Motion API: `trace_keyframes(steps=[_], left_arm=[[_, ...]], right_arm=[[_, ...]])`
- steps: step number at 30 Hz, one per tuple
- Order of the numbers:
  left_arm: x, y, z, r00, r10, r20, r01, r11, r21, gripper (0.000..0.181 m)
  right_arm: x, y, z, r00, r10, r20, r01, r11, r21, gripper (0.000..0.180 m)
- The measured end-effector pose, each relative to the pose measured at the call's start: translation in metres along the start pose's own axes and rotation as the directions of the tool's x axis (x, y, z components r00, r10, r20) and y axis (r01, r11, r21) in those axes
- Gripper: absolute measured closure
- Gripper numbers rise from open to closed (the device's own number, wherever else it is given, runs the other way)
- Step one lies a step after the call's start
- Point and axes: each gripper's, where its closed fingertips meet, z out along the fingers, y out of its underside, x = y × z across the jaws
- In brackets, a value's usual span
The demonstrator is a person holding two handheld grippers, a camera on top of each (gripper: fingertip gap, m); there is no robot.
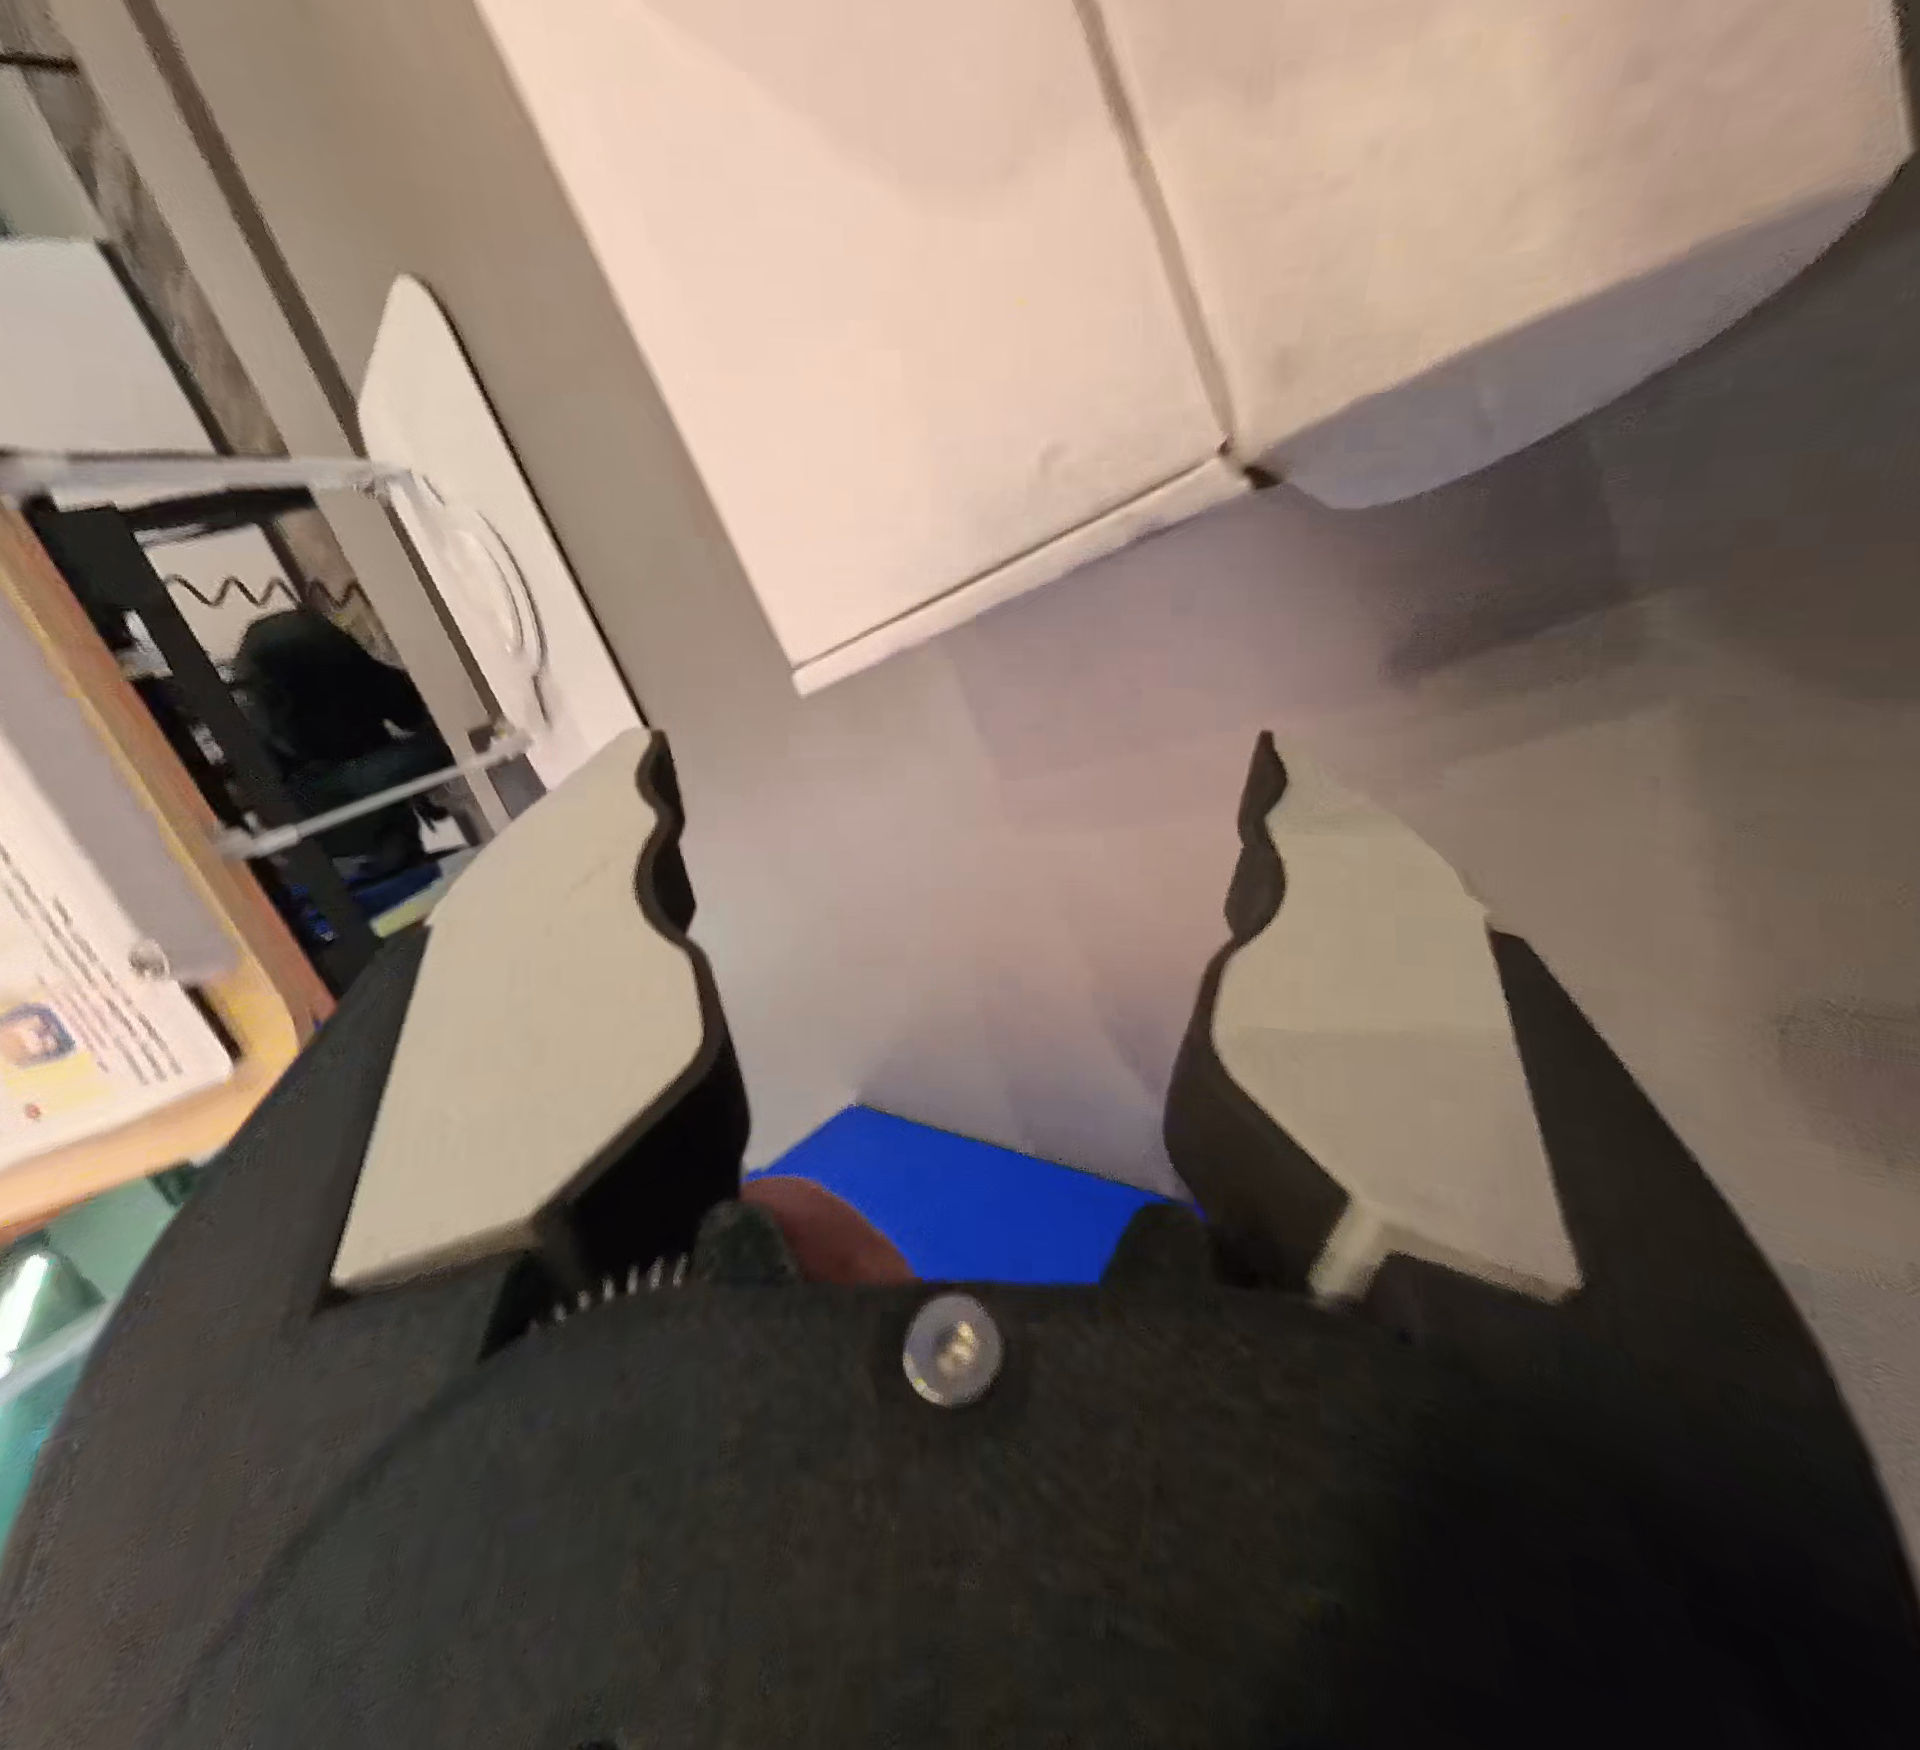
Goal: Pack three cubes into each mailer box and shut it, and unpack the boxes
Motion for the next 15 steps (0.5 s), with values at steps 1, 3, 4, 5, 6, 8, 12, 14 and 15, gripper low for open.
trace_keyframes(steps=[1, 3, 4, 5, 6, 8, 12, 14, 15], left_arm=[[0.003, -0.003, 0.005, 0.999, 0.029, -0.017, -0.029, 1.000, 0.001, 0.078], [0.009, -0.009, 0.016, 0.997, 0.039, -0.065, -0.037, 0.999, 0.021, 0.076], [0.011, -0.010, 0.020, 0.995, 0.031, -0.094, -0.029, 0.999, 0.019, 0.074], [0.014, -0.010, 0.024, 0.992, 0.020, -0.129, -0.017, 1.000, 0.022, 0.072], [0.013, -0.015, 0.026, 0.989, -0.012, -0.150, 0.020, 0.998, 0.052, 0.071], [0.015, -0.021, 0.029, 0.979, -0.053, -0.198, 0.070, 0.995, 0.078, 0.074], [0.009, -0.018, 0.034, 0.975, -0.073, -0.210, 0.093, 0.992, 0.086, 0.074], [0.007, -0.017, 0.036, 0.972, -0.092, -0.216, 0.115, 0.989, 0.097, 0.074], [0.006, -0.017, 0.036, 0.970, -0.100, -0.223, 0.125, 0.987, 0.099, 0.075]], right_arm=[[-0.006, -0.001, 0.005, 1.000, -0.019, 0.010, 0.019, 1.000, -0.009, 0.060], [-0.011, 0.002, 0.016, 0.998, -0.066, -0.007, 0.066, 0.997, -0.043, 0.063], [-0.007, 0.004, 0.021, 0.996, -0.078, -0.047, 0.075, 0.996, -0.055, 0.072], [-0.005, 0.001, 0.024, 0.995, -0.075, -0.068, 0.073, 0.997, -0.029, 0.081], [-0.004, -0.002, 0.026, 0.994, -0.072, -0.077, 0.071, 0.997, -0.006, 0.085], [0.002, -0.001, 0.030, 0.991, -0.080, -0.105, 0.079, 0.997, -0.011, 0.095], [0.008, -0.002, 0.034, 0.990, -0.081, -0.114, 0.083, 0.997, 0.008, 0.096], [0.011, -0.003, 0.033, 0.990, -0.078, -0.119, 0.082, 0.996, 0.024, 0.101], [0.012, -0.006, 0.031, 0.992, -0.056, -0.111, 0.062, 0.997, 0.045, 0.105]])
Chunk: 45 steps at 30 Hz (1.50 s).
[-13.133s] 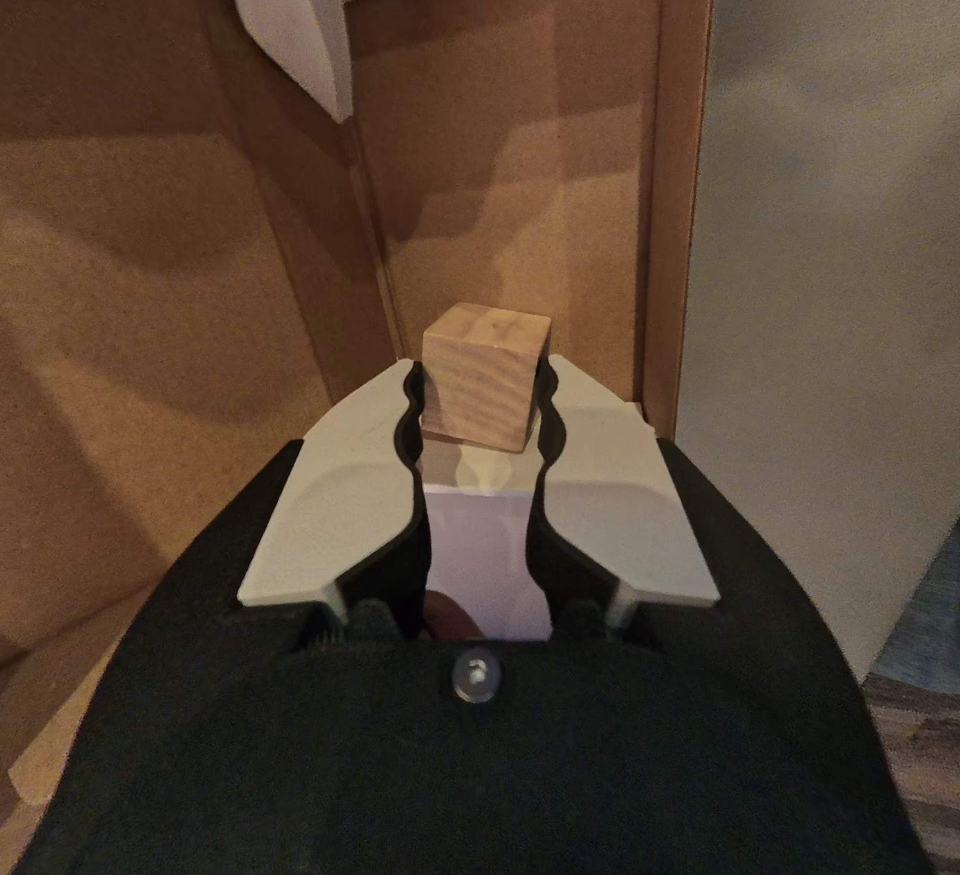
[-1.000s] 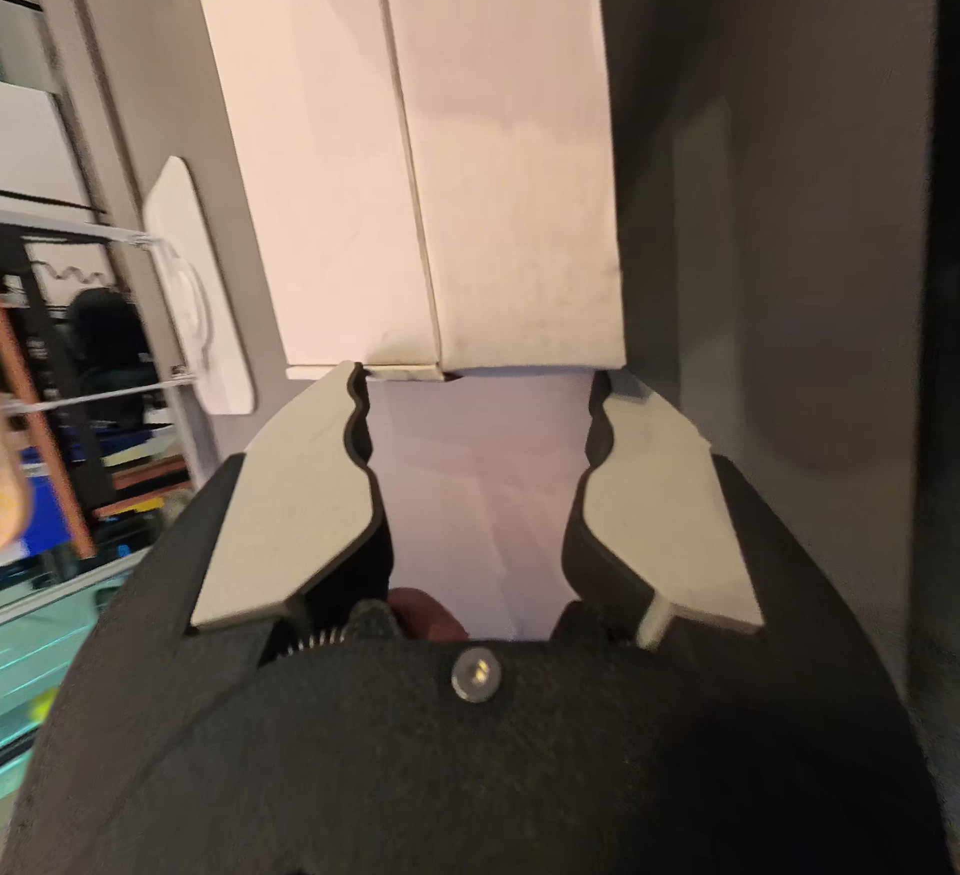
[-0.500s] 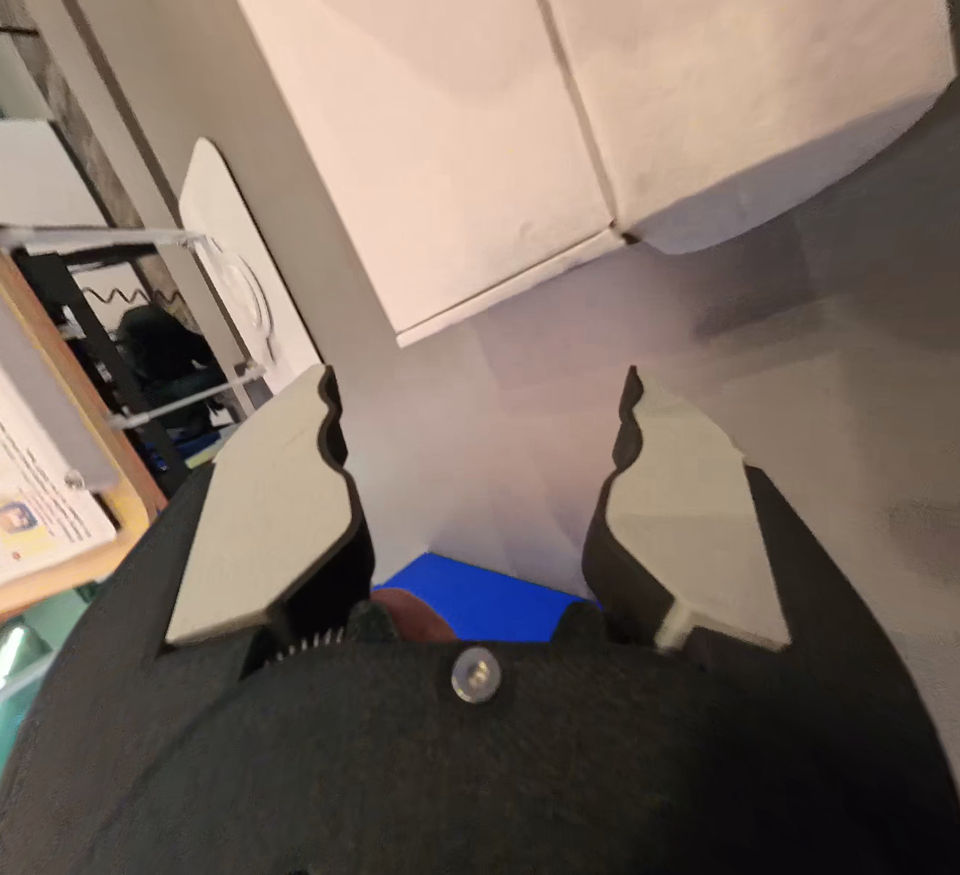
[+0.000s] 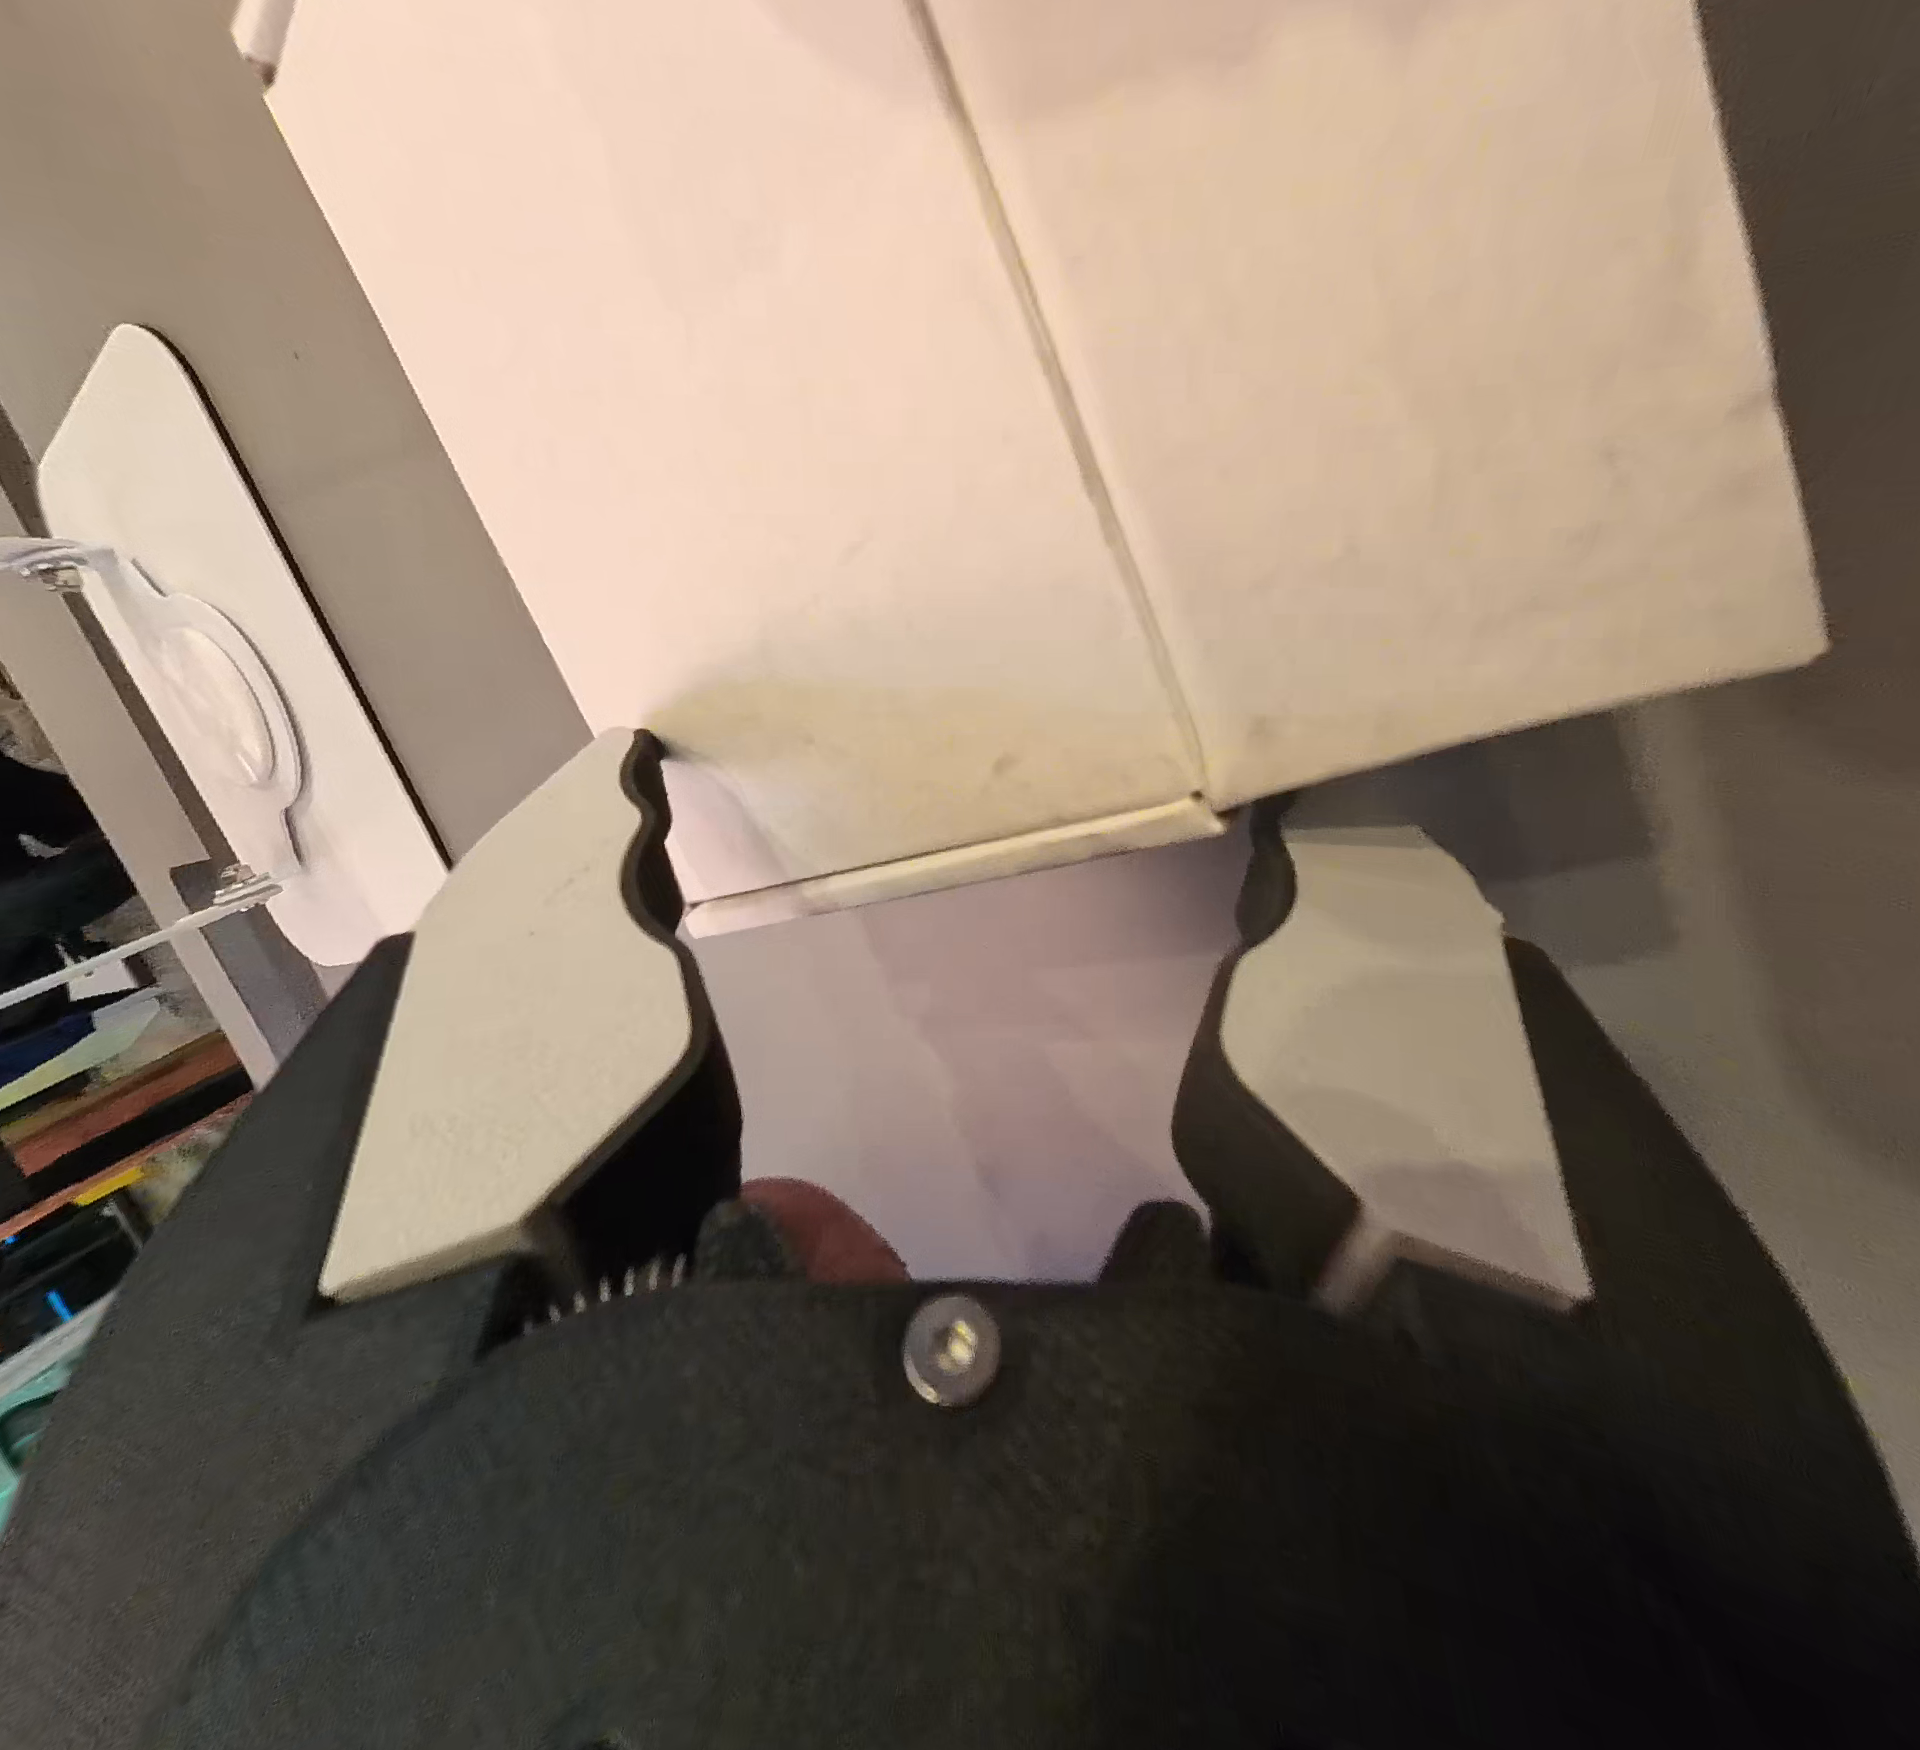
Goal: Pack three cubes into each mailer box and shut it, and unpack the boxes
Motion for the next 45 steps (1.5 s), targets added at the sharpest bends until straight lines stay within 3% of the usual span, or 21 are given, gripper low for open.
trace_keyframes(steps=[9, 12, 15, 19, 21, 28, 45], left_arm=[[-0.007, 0.000, -0.004, 0.987, -0.089, -0.130, 0.099, 0.993, 0.071, 0.075], [-0.015, -0.012, -0.005, 0.988, -0.113, -0.109, 0.131, 0.977, 0.169, 0.106], [-0.018, -0.011, -0.002, 0.995, -0.083, -0.058, 0.092, 0.983, 0.158, 0.109], [-0.013, -0.011, -0.005, 0.989, -0.109, -0.097, 0.123, 0.980, 0.156, 0.099], [-0.012, -0.004, -0.004, 0.976, -0.168, -0.138, 0.183, 0.978, 0.102, 0.083], [-0.011, 0.008, 0.019, 0.967, -0.229, -0.114, 0.230, 0.973, -0.004, 0.056], [-0.007, -0.007, 0.016, 0.915, -0.323, -0.243, 0.350, 0.934, 0.075, 0.056]], right_arm=[[0.020, -0.004, -0.009, 0.997, 0.075, 0.006, -0.075, 0.996, 0.051, 0.121], [0.012, -0.001, 0.001, 0.999, 0.011, 0.034, -0.011, 1.000, -0.009, 0.093], [0.008, 0.008, 0.008, 0.999, -0.045, 0.012, 0.045, 0.998, -0.048, 0.090], [0.013, 0.022, 0.005, 1.000, -0.017, -0.006, 0.017, 0.997, -0.072, 0.091], [0.018, 0.027, 0.004, 1.000, 0.002, -0.016, -0.003, 0.997, -0.082, 0.093], [0.017, 0.019, 0.010, 1.000, 0.020, 0.013, -0.020, 0.999, -0.036, 0.102], [0.024, 0.019, 0.008, 0.995, 0.096, -0.012, -0.096, 0.995, 0.005, 0.112]])
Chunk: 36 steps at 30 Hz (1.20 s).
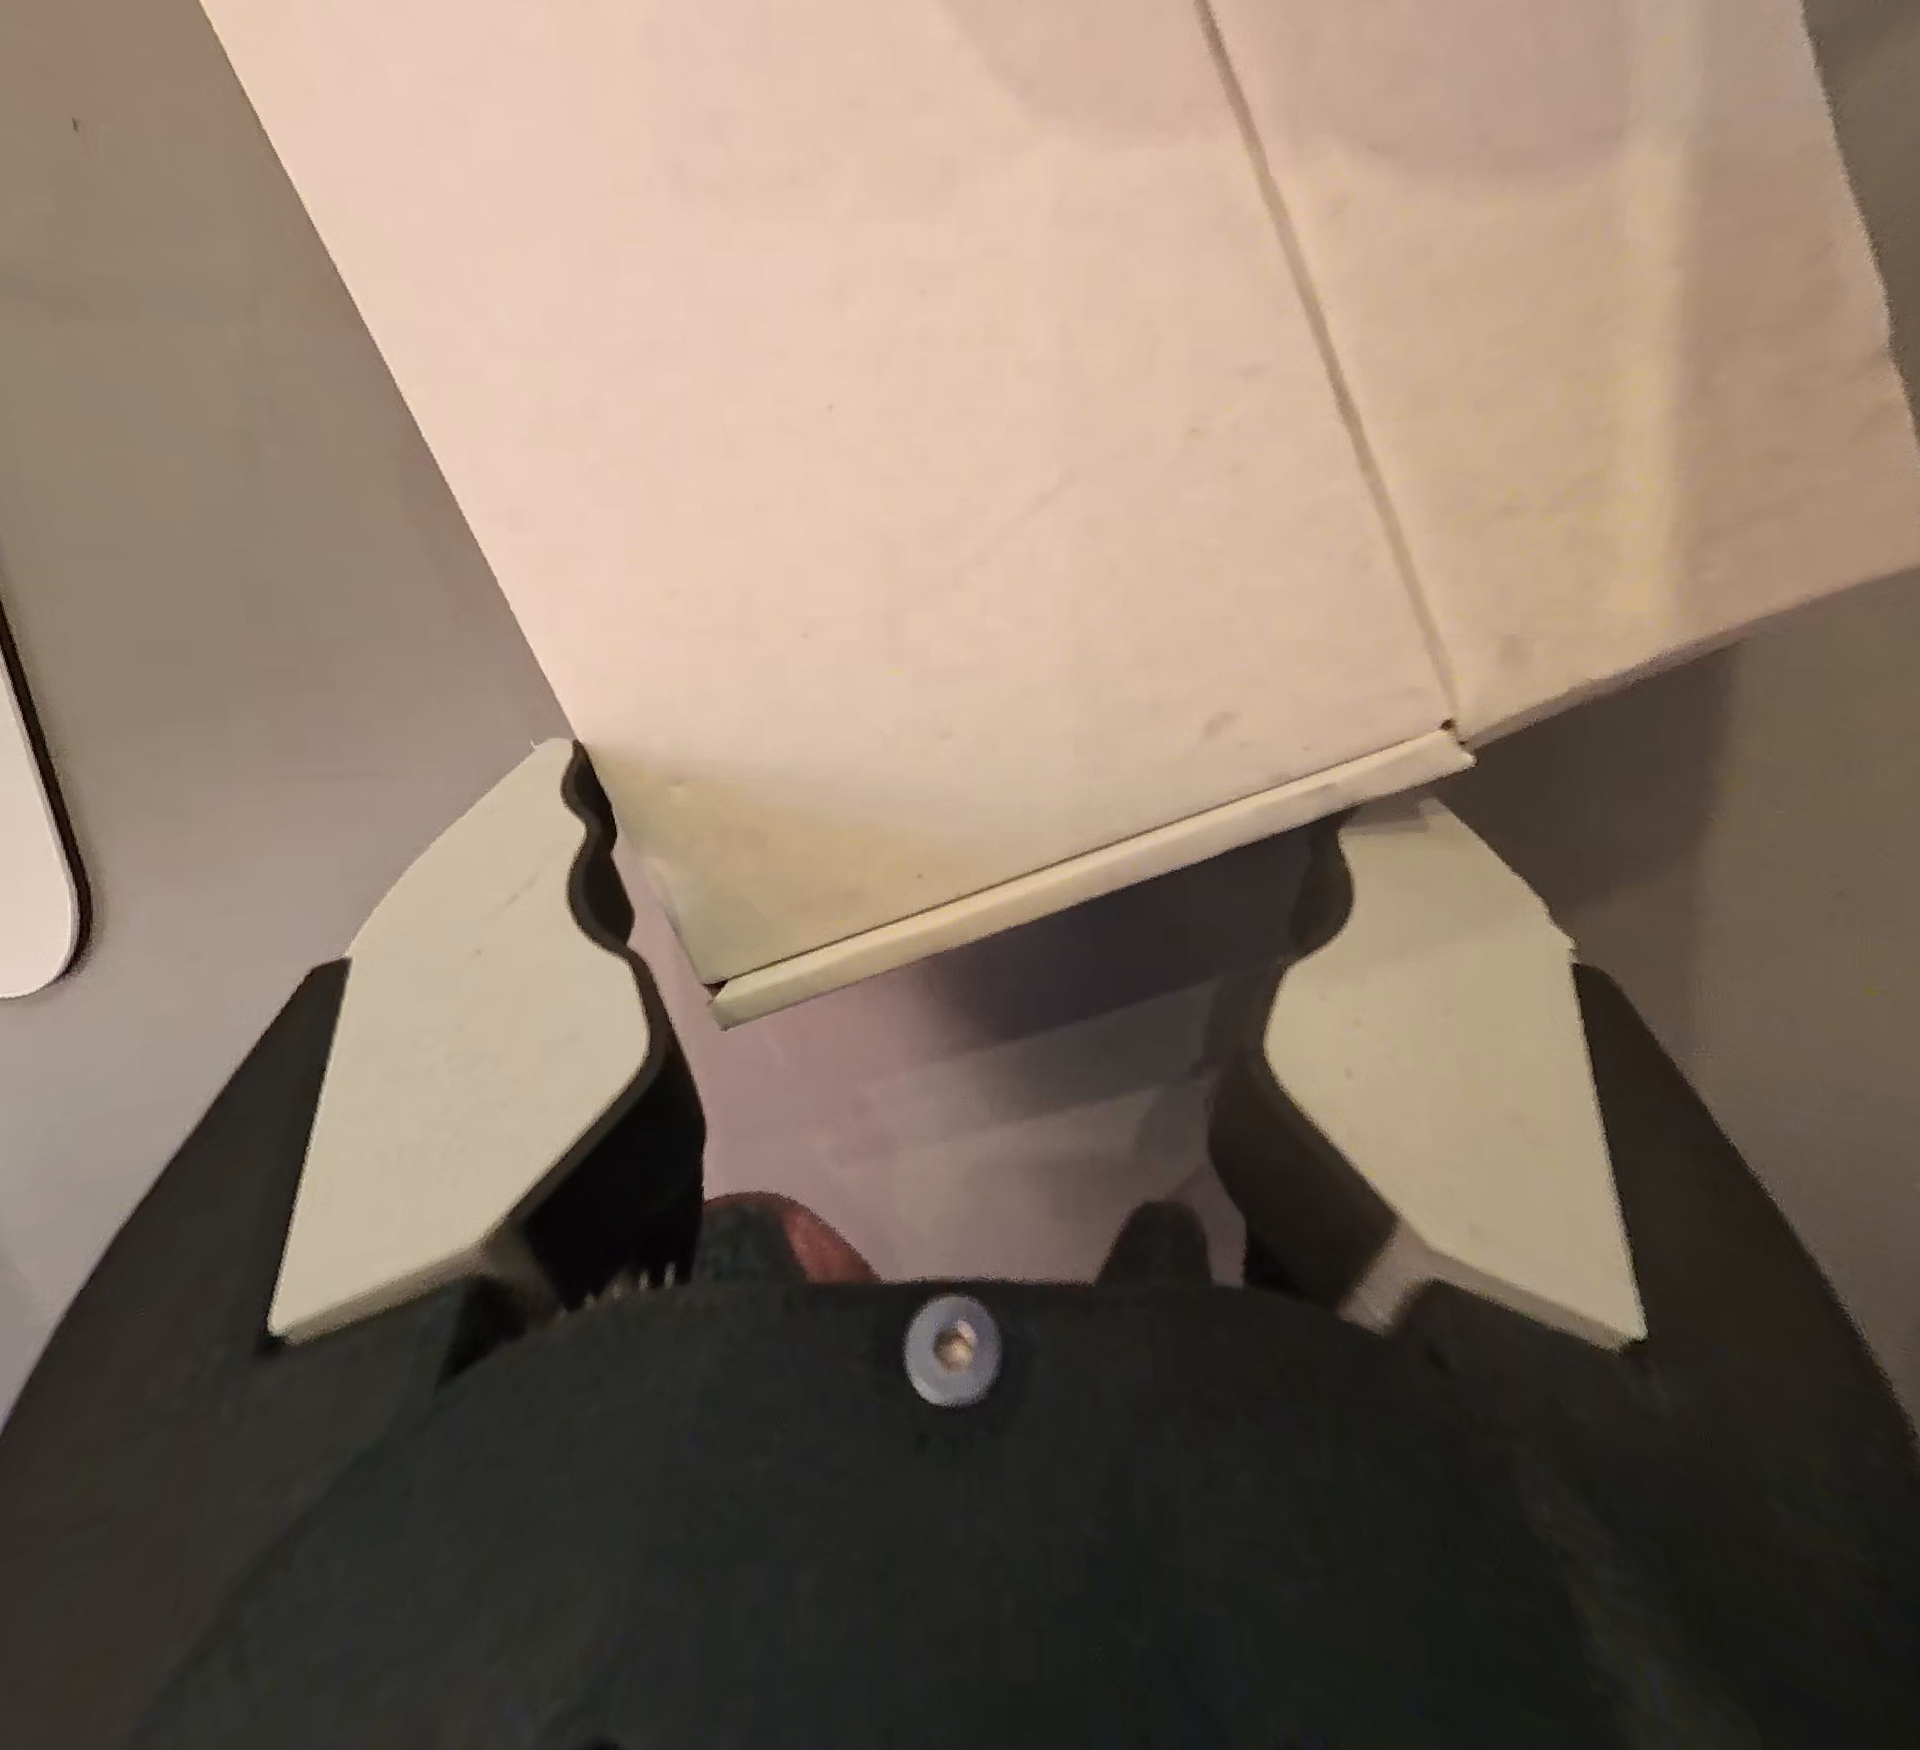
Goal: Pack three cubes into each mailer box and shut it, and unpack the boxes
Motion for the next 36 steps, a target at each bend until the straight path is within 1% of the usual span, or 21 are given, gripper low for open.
trace_keyframes(steps=[2, 3, 4, 5, 9, 11, 14, 16, 18, 21, 24, 30, 34, 36], left_arm=[[0.000, -0.002, -0.001, 1.000, -0.019, -0.022, 0.019, 1.000, 0.024, 0.057], [0.001, -0.007, -0.003, 0.998, -0.043, -0.042, 0.045, 0.997, 0.059, 0.067], [0.002, -0.013, -0.006, 0.994, -0.079, -0.080, 0.087, 0.991, 0.098, 0.078], [0.002, -0.014, -0.005, 0.992, -0.087, -0.093, 0.096, 0.990, 0.106, 0.080], [0.002, -0.008, -0.001, 0.993, -0.072, -0.097, 0.078, 0.995, 0.057, 0.086], [0.002, -0.005, -0.004, 0.992, -0.073, -0.102, 0.078, 0.996, 0.041, 0.084], [0.002, -0.014, -0.018, 0.986, -0.120, -0.112, 0.131, 0.986, 0.100, 0.075], [0.005, -0.020, -0.021, 0.985, -0.132, -0.112, 0.146, 0.981, 0.127, 0.073], [0.003, -0.022, -0.015, 0.986, -0.145, -0.086, 0.155, 0.980, 0.123, 0.071], [0.000, -0.022, -0.013, 0.980, -0.169, -0.106, 0.183, 0.973, 0.138, 0.069], [-0.001, -0.022, -0.014, 0.976, -0.174, -0.135, 0.193, 0.970, 0.148, 0.071], [-0.003, -0.022, -0.016, 0.964, -0.179, -0.199, 0.209, 0.967, 0.144, 0.071], [-0.005, -0.021, -0.020, 0.941, -0.206, -0.267, 0.248, 0.959, 0.134, 0.071], [-0.005, -0.022, -0.022, 0.924, -0.215, -0.316, 0.266, 0.955, 0.128, 0.071]], right_arm=[[0.001, -0.002, -0.001, 1.000, 0.002, -0.002, -0.002, 1.000, 0.019, 0.113], [-0.002, -0.005, -0.001, 1.000, -0.012, 0.006, 0.012, 0.999, 0.029, 0.116], [-0.004, -0.005, 0.002, 0.999, -0.040, 0.004, 0.040, 0.999, 0.013, 0.112], [-0.003, -0.002, 0.003, 0.997, -0.075, -0.013, 0.075, 0.997, -0.011, 0.112], [-0.001, 0.001, 0.002, 0.995, -0.093, -0.019, 0.093, 0.995, -0.023, 0.110], [0.002, 0.001, -0.001, 0.993, -0.116, -0.033, 0.115, 0.993, -0.024, 0.107], [0.007, 0.007, 0.000, 0.981, -0.182, -0.069, 0.178, 0.982, -0.063, 0.101], [0.006, 0.006, 0.006, 0.968, -0.235, -0.084, 0.230, 0.971, -0.067, 0.103], [0.006, 0.003, 0.012, 0.953, -0.283, -0.109, 0.277, 0.958, -0.072, 0.108], [0.013, 0.005, 0.018, 0.920, -0.347, -0.183, 0.335, 0.937, -0.096, 0.116], [0.014, 0.004, 0.019, 0.914, -0.349, -0.209, 0.337, 0.937, -0.091, 0.117], [0.020, 0.000, 0.012, 0.917, -0.348, -0.194, 0.334, 0.937, -0.100, 0.121], [0.029, -0.005, 0.002, 0.921, -0.342, -0.186, 0.330, 0.939, -0.093, 0.133], [0.033, -0.007, -0.003, 0.931, -0.327, -0.161, 0.316, 0.944, -0.088, 0.136]])
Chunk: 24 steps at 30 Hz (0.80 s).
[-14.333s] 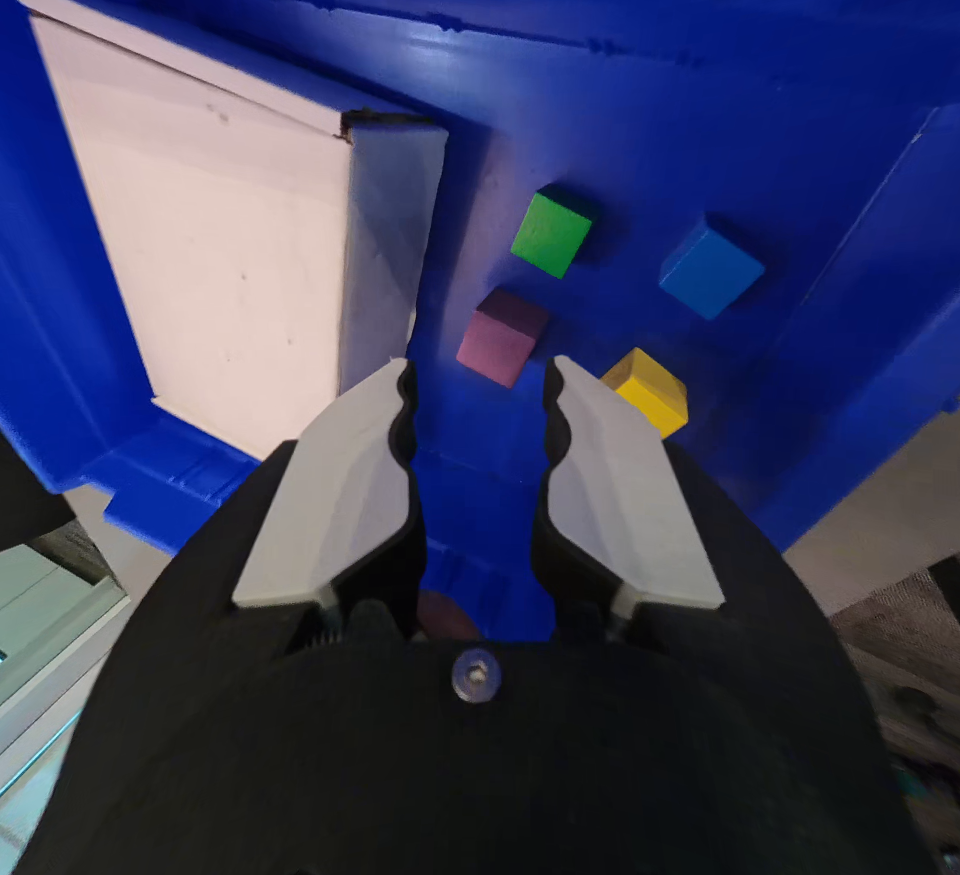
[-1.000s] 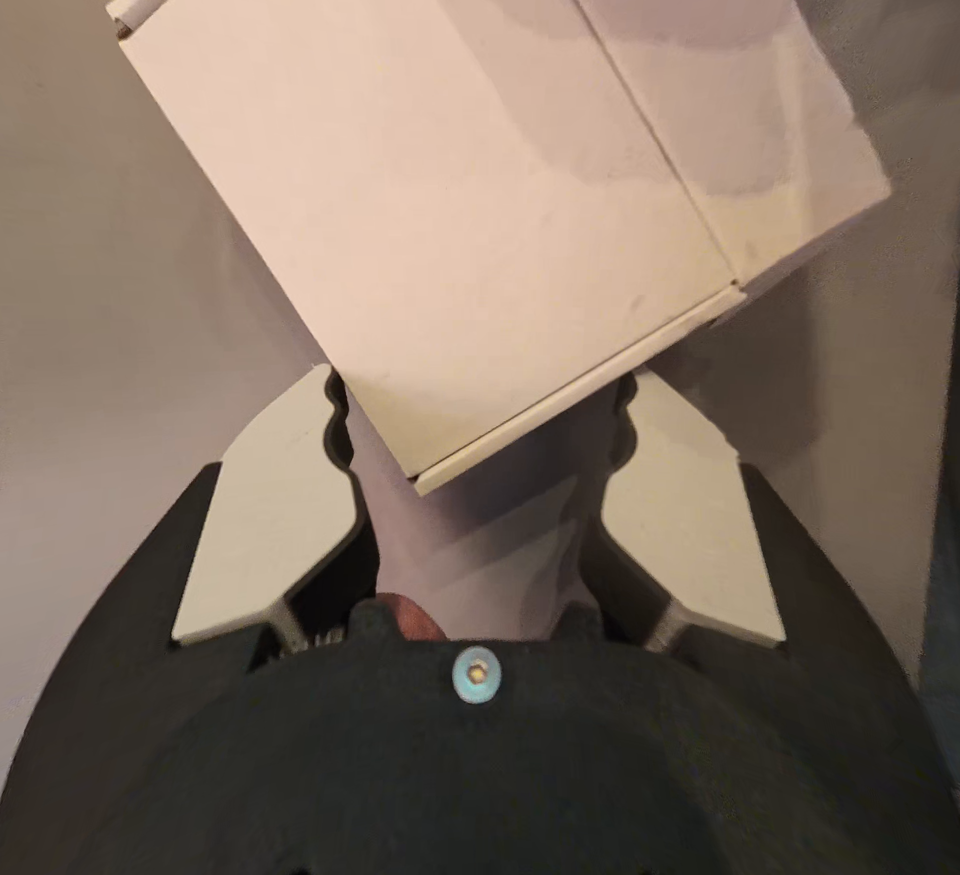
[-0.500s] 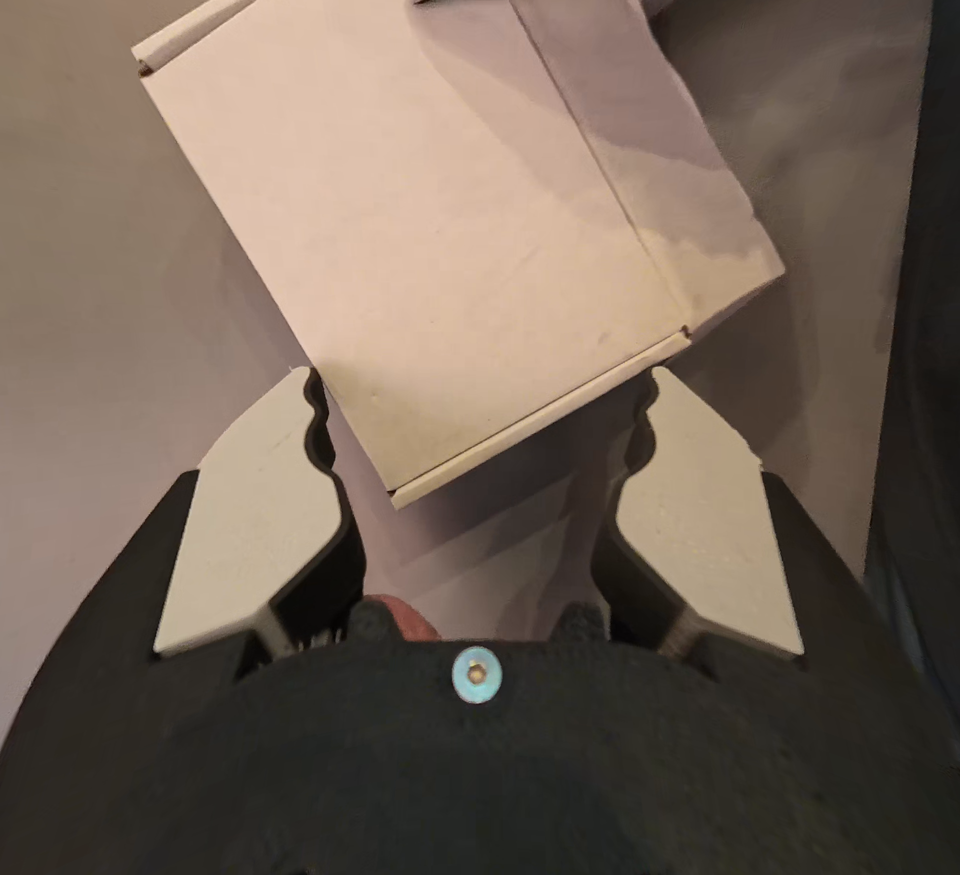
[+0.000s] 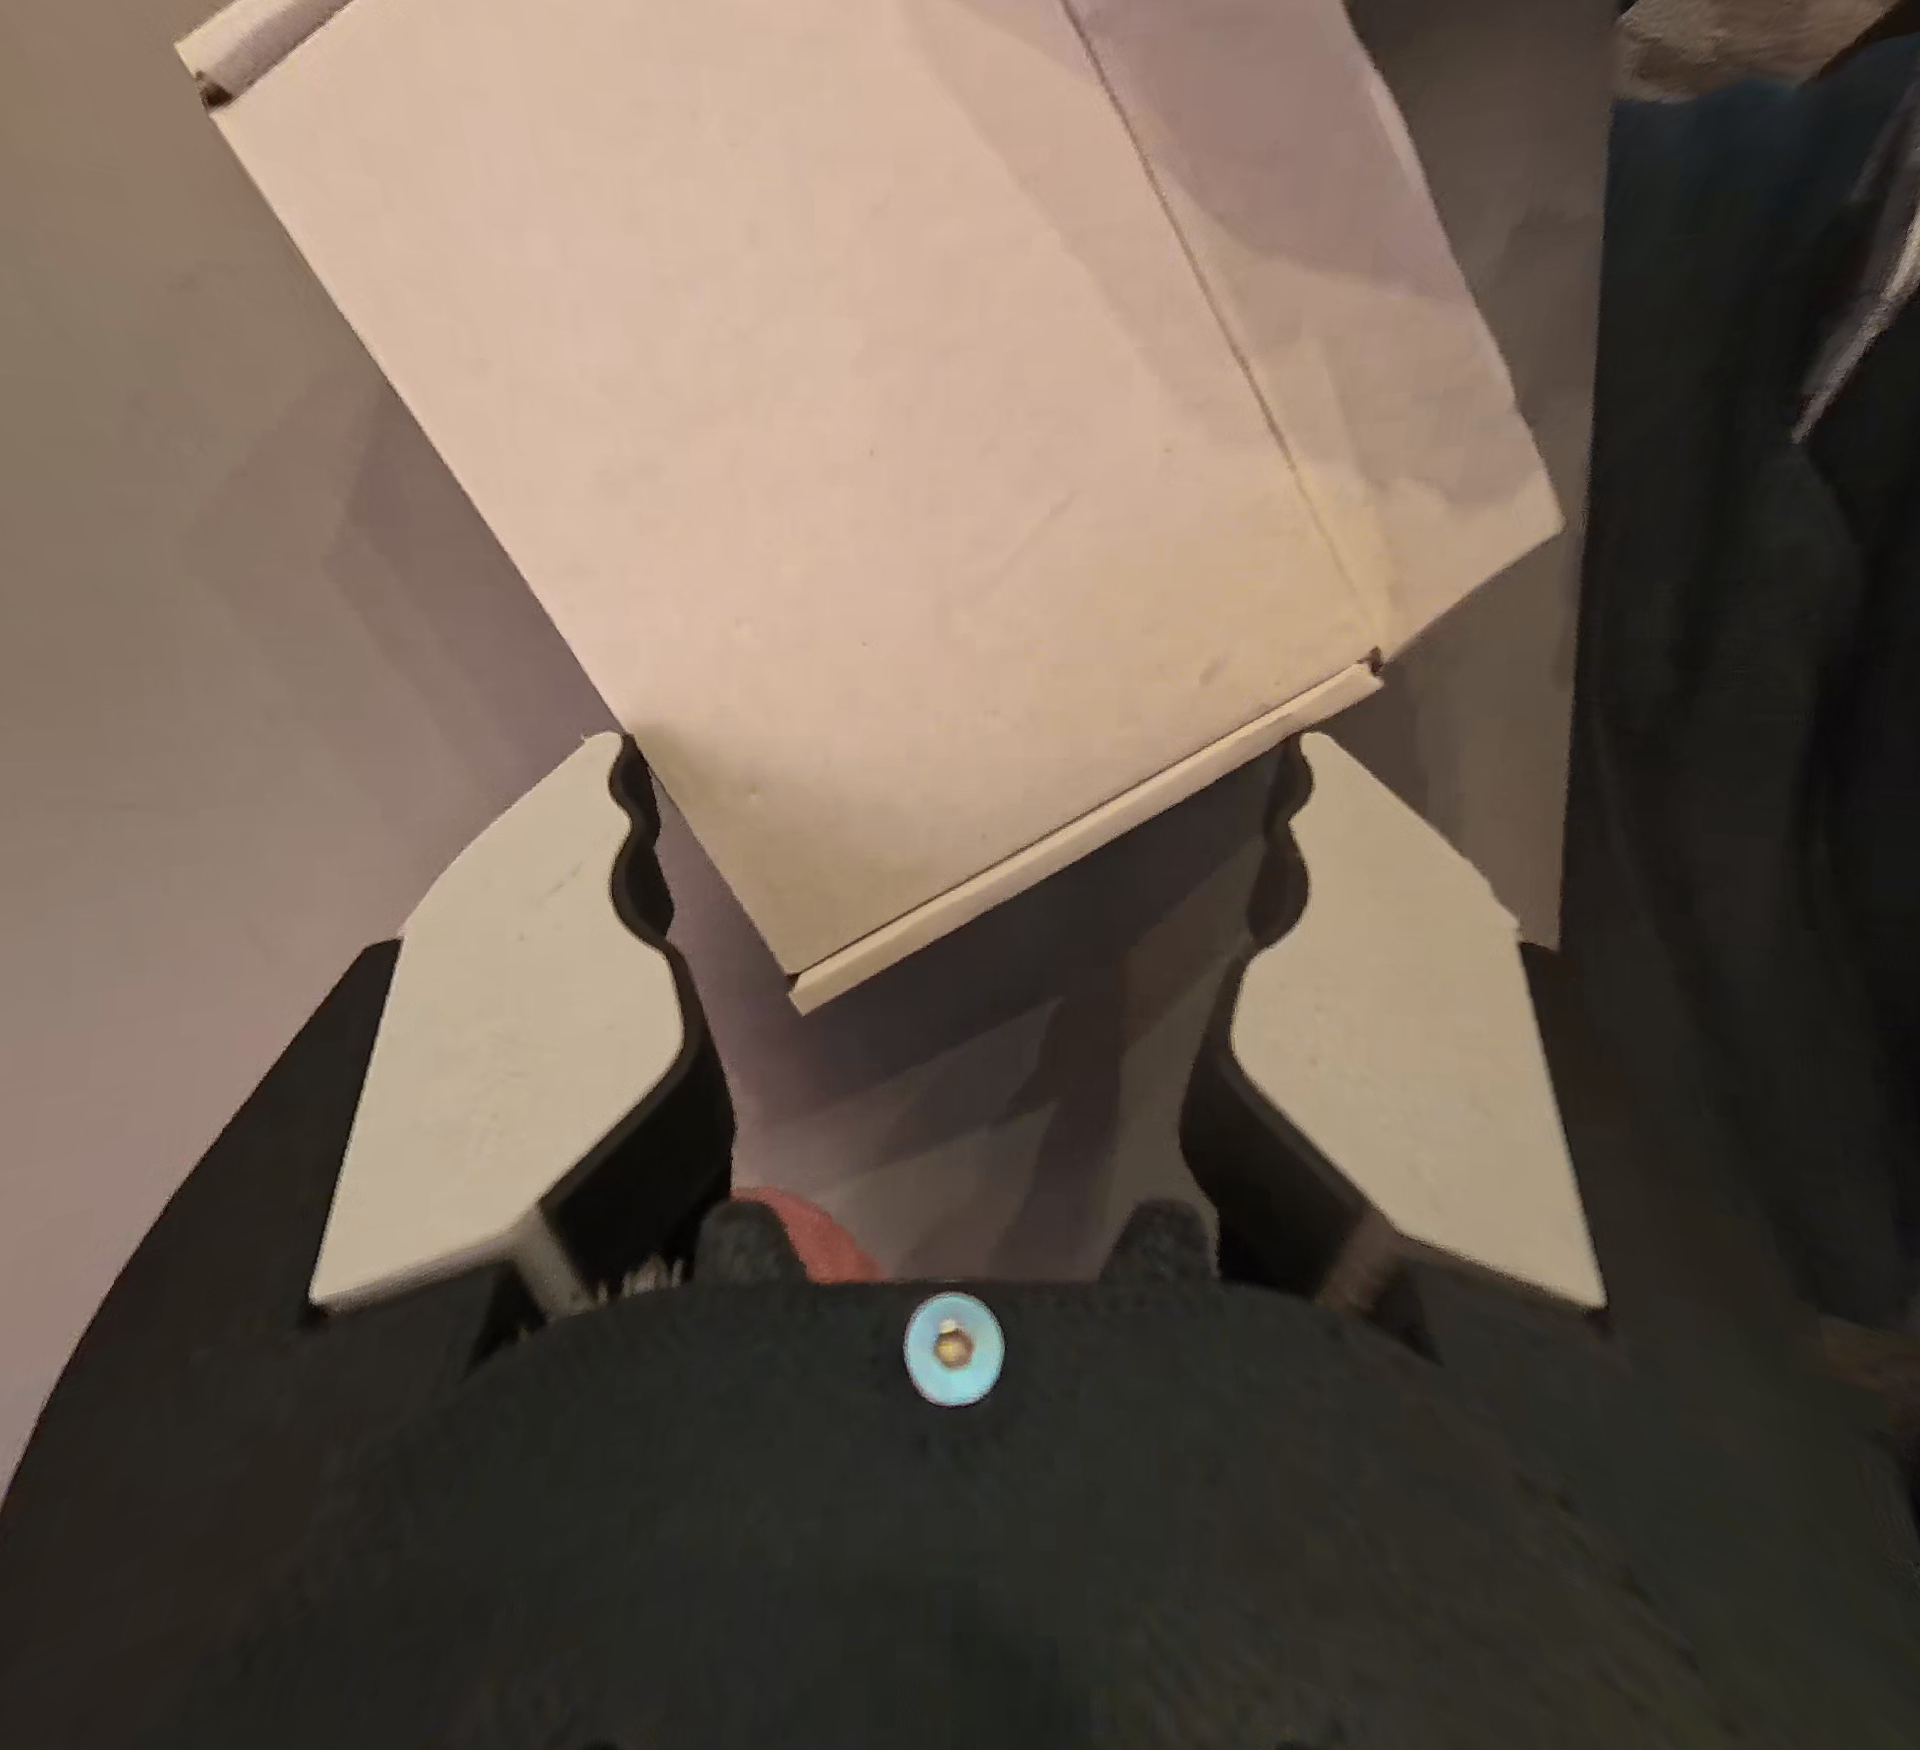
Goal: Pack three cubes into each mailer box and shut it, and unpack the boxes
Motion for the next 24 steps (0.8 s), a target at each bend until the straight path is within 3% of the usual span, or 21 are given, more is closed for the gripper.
trace_keyframes(steps=[5, 15, 24], left_arm=[[0.001, -0.003, -0.002, 0.995, -0.036, -0.098, 0.036, 0.999, -0.010, 0.070], [-0.002, -0.004, -0.007, 0.973, -0.073, -0.221, 0.076, 0.997, 0.003, 0.070], [0.002, -0.006, -0.008, 0.926, -0.084, -0.367, 0.078, 0.996, -0.029, 0.070]], right_arm=[[0.014, 0.001, -0.008, 0.999, 0.019, 0.041, -0.019, 1.000, 0.005, 0.145], [0.026, 0.001, -0.004, 0.997, 0.039, 0.073, -0.040, 0.999, 0.010, 0.144], [0.035, -0.001, -0.012, 0.968, 0.066, 0.241, -0.065, 0.998, -0.014, 0.147]])
